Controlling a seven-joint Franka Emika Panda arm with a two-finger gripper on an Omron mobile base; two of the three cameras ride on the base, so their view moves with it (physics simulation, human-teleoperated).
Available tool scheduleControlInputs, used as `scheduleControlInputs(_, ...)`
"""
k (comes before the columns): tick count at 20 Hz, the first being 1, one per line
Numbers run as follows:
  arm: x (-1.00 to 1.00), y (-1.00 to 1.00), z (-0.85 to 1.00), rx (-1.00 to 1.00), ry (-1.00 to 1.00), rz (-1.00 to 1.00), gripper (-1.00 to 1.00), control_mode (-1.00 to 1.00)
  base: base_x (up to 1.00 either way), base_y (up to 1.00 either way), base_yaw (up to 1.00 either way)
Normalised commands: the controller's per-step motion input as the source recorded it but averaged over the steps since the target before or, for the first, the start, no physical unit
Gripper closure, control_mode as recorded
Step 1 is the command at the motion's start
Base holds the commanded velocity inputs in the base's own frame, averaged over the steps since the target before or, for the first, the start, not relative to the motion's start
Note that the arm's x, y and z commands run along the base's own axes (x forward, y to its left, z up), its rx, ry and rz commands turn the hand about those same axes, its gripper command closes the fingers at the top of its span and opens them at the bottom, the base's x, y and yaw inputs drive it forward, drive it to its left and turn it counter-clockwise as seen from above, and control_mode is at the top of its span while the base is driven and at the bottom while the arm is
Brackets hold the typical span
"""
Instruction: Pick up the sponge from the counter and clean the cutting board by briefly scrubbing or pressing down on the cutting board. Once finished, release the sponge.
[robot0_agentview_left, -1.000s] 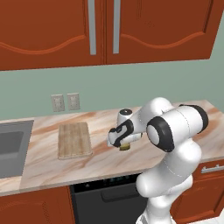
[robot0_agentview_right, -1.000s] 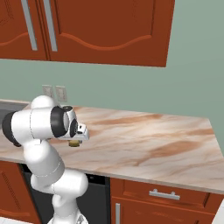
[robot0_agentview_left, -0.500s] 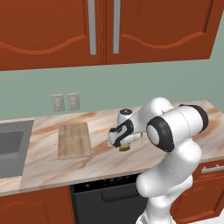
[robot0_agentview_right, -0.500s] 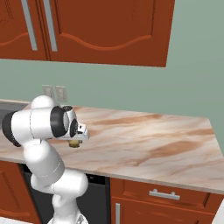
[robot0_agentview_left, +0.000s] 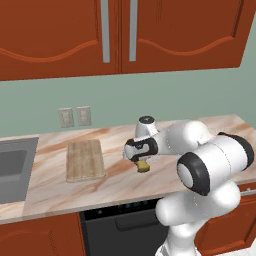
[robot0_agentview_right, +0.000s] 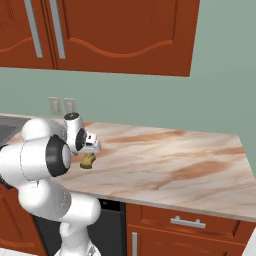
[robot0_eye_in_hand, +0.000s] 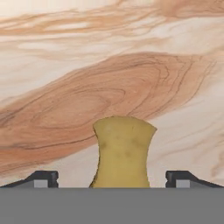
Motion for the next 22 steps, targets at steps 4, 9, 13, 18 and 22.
scheduleControlInputs(4, -0.37, -0.10, 0.75, 0.00, -0.03, 0.00, -1.00, -1.00, 0.00, 0.00, 0.00)
scheduleControlInputs(9, -0.45, -0.03, 0.79, 0.00, -0.11, 0.00, -1.00, -1.00, 0.00, 0.00, 0.00)
scheduleControlInputs(13, -0.56, -0.05, 0.72, 0.00, -0.11, 0.00, -1.00, -1.00, 0.00, 0.00, 0.00)
scheduleControlInputs(18, -0.64, -0.25, 0.50, 0.01, -0.06, 0.00, -1.00, -1.00, 0.00, 0.00, 0.00)
scheduleControlInputs(22, -0.38, -0.32, 0.40, 0.03, 0.00, 0.00, -1.00, -1.00, 0.00, 0.00, 0.00)
